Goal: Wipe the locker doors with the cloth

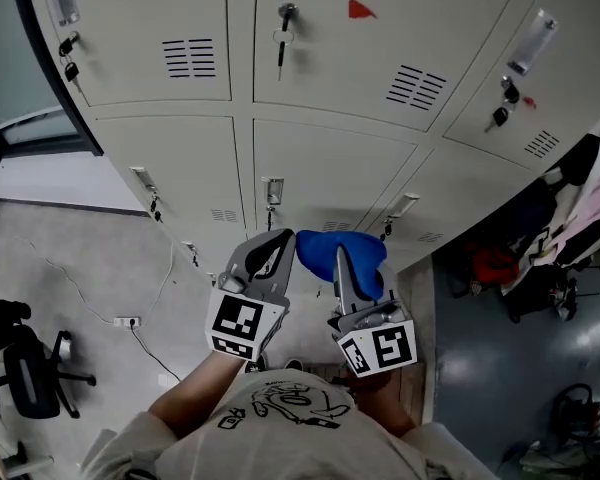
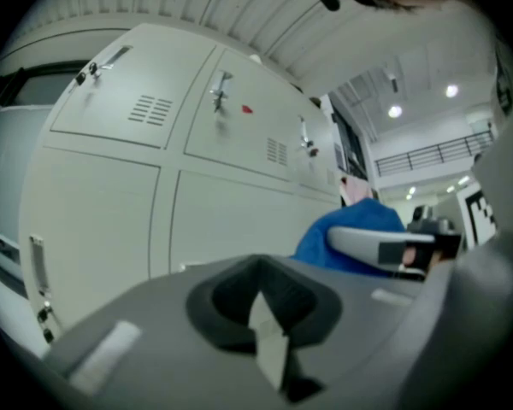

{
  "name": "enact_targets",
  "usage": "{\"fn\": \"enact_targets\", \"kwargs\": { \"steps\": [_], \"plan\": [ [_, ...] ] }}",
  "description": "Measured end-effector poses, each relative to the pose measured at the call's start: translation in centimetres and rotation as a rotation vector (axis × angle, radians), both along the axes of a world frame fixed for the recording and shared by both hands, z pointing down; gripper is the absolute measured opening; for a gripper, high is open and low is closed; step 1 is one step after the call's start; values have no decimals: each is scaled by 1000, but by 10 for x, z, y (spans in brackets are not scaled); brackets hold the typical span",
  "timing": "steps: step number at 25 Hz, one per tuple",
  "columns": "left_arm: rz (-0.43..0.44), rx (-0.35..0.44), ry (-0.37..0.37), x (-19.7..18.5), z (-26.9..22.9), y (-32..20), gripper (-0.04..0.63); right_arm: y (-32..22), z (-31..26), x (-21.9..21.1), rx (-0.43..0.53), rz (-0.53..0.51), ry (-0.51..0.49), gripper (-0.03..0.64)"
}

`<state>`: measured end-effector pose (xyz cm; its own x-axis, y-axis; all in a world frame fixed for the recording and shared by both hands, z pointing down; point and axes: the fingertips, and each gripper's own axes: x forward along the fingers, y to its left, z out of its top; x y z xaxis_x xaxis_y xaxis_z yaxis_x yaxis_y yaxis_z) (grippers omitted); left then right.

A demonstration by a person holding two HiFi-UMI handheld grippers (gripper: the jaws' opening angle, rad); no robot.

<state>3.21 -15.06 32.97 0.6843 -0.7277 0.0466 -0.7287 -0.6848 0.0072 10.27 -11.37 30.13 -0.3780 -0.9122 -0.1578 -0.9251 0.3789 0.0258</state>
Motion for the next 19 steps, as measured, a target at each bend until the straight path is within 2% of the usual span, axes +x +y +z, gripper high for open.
{"fn": "enact_targets", "kwargs": {
  "steps": [10, 19],
  "plan": [
    [-7, -36, 34, -1, 5, -1, 3, -1, 1, 0, -2, -10, -13, 32],
    [-9, -30, 25, -1, 2, 1, 3, 1, 0, -3, 2, -19, -18, 32]
  ]
}}
